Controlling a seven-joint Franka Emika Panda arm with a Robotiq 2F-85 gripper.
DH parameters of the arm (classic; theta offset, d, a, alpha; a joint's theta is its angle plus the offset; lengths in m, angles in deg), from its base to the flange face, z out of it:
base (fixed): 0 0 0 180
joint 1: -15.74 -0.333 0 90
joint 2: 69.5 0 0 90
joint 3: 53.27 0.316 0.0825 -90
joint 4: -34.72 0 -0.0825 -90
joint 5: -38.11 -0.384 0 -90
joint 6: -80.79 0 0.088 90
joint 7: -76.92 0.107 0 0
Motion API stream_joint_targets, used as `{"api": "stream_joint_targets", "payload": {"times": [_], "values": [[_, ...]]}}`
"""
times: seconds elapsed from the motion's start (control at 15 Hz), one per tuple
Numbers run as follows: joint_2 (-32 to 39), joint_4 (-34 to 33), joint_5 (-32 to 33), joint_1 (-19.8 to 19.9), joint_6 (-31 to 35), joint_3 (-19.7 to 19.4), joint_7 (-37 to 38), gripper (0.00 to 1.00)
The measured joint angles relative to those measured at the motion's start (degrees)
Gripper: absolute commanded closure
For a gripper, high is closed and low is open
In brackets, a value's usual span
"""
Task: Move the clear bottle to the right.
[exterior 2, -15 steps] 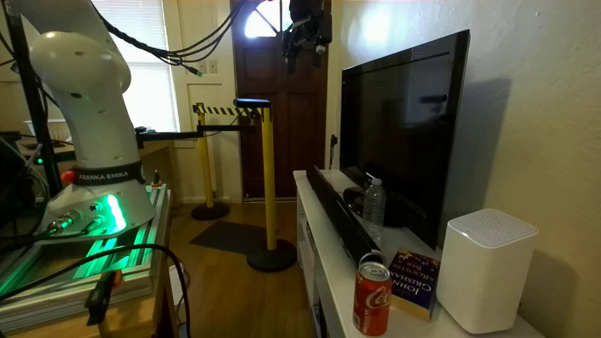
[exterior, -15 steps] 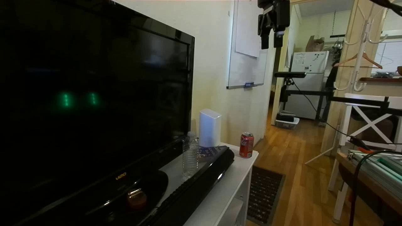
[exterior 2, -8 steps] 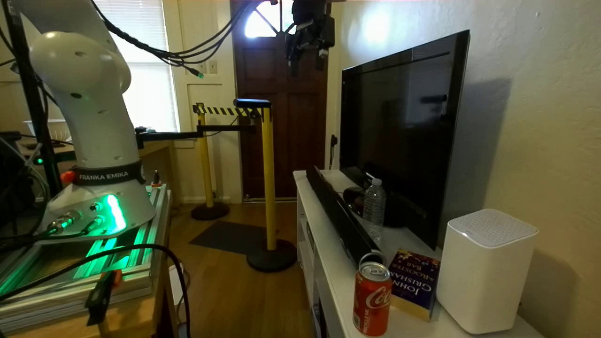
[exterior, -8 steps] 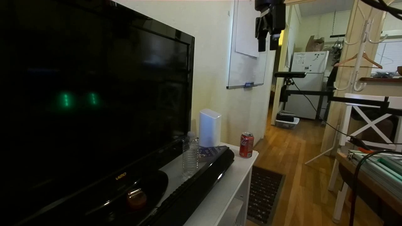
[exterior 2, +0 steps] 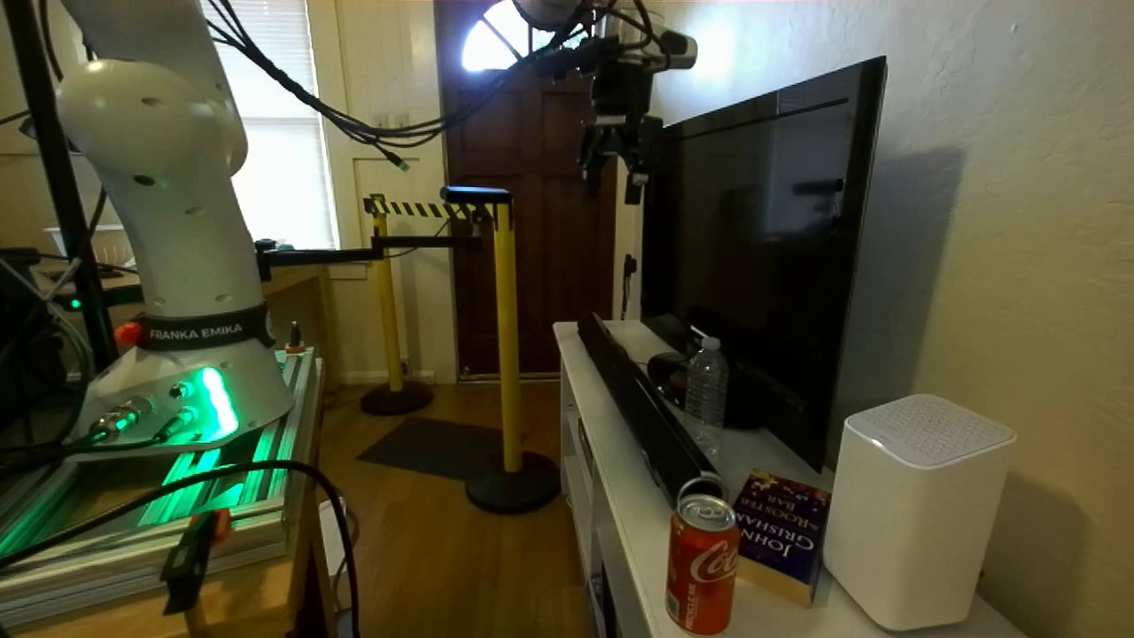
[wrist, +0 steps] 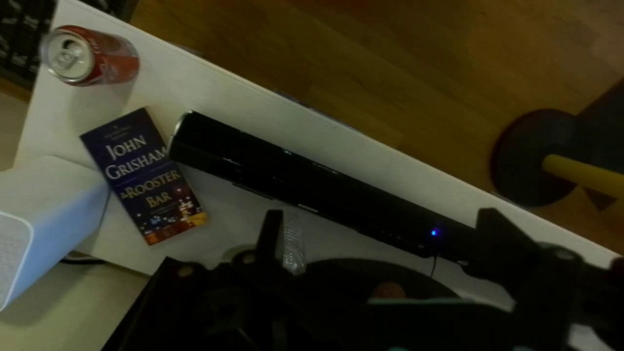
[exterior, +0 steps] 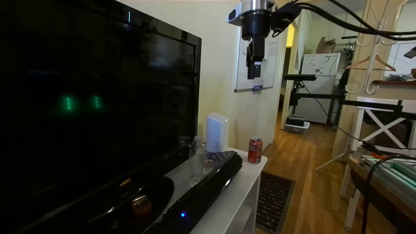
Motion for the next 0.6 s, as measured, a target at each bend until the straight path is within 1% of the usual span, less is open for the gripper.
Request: {"api": "stream_joint_targets", "payload": {"times": [0.27,0.4,0.6], "values": [[6.09,-4.04,-10.2,-0.03,0.26,1.08,-0.05,0.0],[7.4,-4.64,-10.45,-0.03,0.33,1.53,-0.04,0.0],[7.03,-4.54,-10.43,0.3,0.33,1.51,-0.04,0.0]]}}
